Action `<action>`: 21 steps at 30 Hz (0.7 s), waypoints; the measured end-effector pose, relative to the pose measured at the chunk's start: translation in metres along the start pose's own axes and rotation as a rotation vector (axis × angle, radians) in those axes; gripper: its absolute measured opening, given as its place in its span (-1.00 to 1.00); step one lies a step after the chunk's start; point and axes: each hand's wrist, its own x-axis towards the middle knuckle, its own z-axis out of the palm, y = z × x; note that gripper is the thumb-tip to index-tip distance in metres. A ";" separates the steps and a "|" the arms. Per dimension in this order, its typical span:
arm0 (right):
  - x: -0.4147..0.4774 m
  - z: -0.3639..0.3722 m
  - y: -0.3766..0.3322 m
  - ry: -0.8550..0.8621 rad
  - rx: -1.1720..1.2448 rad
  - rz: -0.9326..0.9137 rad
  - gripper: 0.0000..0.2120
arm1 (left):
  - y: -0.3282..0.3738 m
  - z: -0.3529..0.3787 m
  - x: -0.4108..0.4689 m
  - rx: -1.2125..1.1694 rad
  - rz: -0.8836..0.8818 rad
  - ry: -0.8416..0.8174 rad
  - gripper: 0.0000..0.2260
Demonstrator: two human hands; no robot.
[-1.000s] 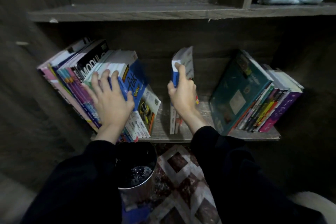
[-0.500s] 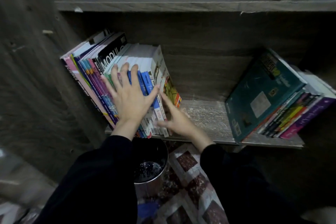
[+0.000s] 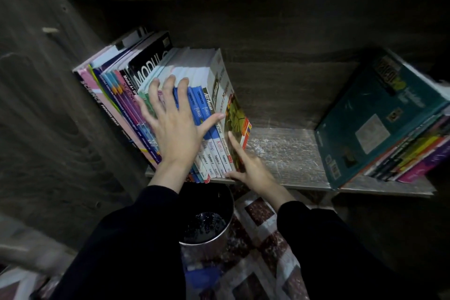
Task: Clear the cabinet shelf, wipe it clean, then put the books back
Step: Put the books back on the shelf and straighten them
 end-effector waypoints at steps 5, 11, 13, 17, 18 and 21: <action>0.002 -0.003 -0.005 -0.065 0.054 0.081 0.06 | 0.004 -0.008 0.000 -0.015 -0.038 -0.065 -0.14; -0.018 -0.055 -0.016 0.079 0.053 0.046 -0.28 | 0.016 -0.020 0.003 -0.065 -0.119 -0.192 -0.15; -0.036 -0.084 -0.019 0.314 -0.001 -0.022 -0.46 | 0.026 -0.025 0.004 -0.106 -0.177 -0.224 -0.16; -0.076 -0.146 -0.010 0.829 -0.206 -0.177 -0.58 | 0.069 -0.036 0.000 -0.196 -0.180 -0.188 -0.23; -0.086 -0.162 -0.007 0.937 -0.241 -0.179 -0.61 | 0.086 -0.039 -0.001 -0.247 -0.130 -0.177 -0.26; -0.112 -0.198 0.011 1.224 -0.223 -0.071 -0.70 | 0.149 -0.045 -0.008 -0.409 0.057 -0.225 -0.36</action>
